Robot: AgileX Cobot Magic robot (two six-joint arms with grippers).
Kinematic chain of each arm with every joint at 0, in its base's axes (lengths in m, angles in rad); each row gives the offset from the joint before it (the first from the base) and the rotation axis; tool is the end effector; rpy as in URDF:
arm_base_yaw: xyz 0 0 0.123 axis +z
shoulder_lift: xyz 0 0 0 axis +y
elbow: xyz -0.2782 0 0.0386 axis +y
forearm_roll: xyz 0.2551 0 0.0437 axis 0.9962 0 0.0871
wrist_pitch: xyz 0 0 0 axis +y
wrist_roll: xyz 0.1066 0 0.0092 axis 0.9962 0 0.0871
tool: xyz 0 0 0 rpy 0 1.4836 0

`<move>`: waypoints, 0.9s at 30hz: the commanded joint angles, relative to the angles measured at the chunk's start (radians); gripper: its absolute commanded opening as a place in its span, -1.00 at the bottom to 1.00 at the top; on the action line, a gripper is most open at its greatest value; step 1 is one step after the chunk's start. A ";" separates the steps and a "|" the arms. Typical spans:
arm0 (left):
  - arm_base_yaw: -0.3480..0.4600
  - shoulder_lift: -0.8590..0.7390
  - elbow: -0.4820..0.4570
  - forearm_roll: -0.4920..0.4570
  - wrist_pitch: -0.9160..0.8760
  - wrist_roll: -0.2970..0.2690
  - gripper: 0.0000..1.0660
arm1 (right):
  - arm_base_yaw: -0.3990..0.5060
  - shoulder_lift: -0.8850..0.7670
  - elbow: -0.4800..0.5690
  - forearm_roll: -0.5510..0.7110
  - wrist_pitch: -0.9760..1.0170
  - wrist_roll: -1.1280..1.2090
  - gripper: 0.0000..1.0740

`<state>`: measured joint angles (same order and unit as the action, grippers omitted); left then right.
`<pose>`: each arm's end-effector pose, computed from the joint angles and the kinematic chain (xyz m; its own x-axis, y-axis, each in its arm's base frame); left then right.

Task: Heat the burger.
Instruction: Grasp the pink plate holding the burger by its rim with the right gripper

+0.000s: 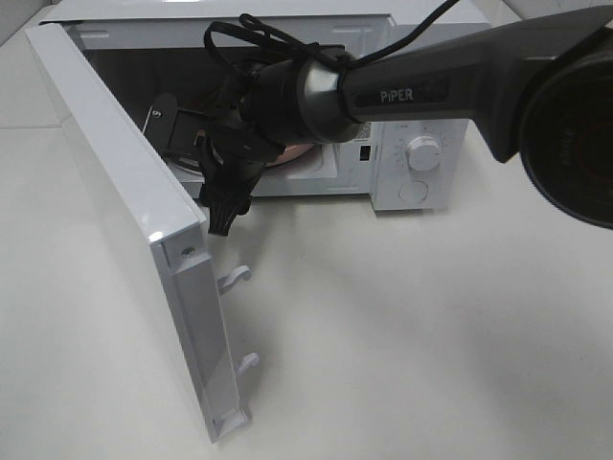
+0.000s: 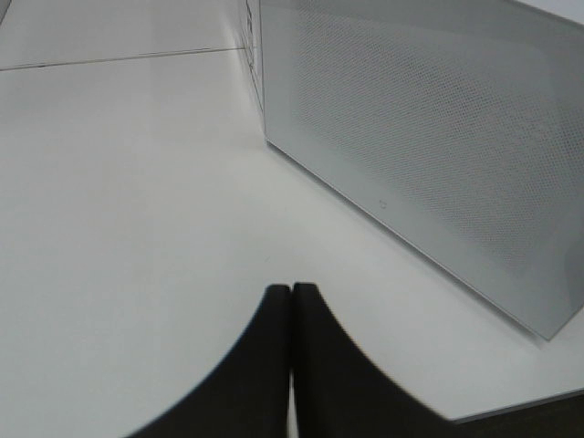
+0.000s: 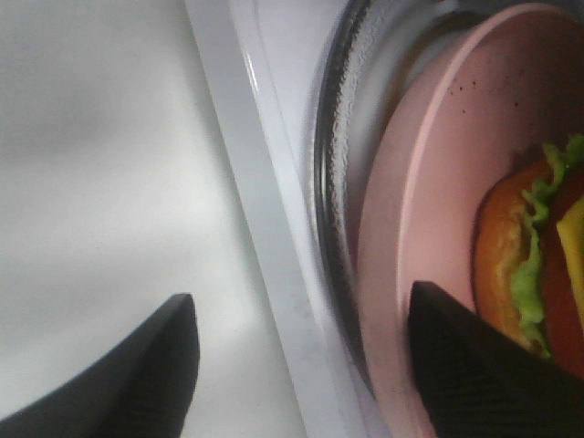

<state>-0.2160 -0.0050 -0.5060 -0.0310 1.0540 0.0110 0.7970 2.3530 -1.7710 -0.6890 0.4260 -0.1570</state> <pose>0.0177 -0.0068 0.2759 -0.4308 0.0901 -0.8979 0.2360 0.9716 -0.0157 0.3906 0.3594 0.1131 0.0469 -0.9429 -0.3297 -0.7652 0.1783 -0.6187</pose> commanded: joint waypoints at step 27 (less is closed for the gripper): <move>-0.001 -0.005 0.002 -0.002 -0.013 0.002 -0.99 | -0.070 0.012 -0.003 -0.002 -0.004 0.031 0.00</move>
<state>-0.2160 -0.0050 -0.5060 -0.0310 1.0540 0.0110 0.7290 2.3640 -1.7710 -0.6860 0.4370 -0.1350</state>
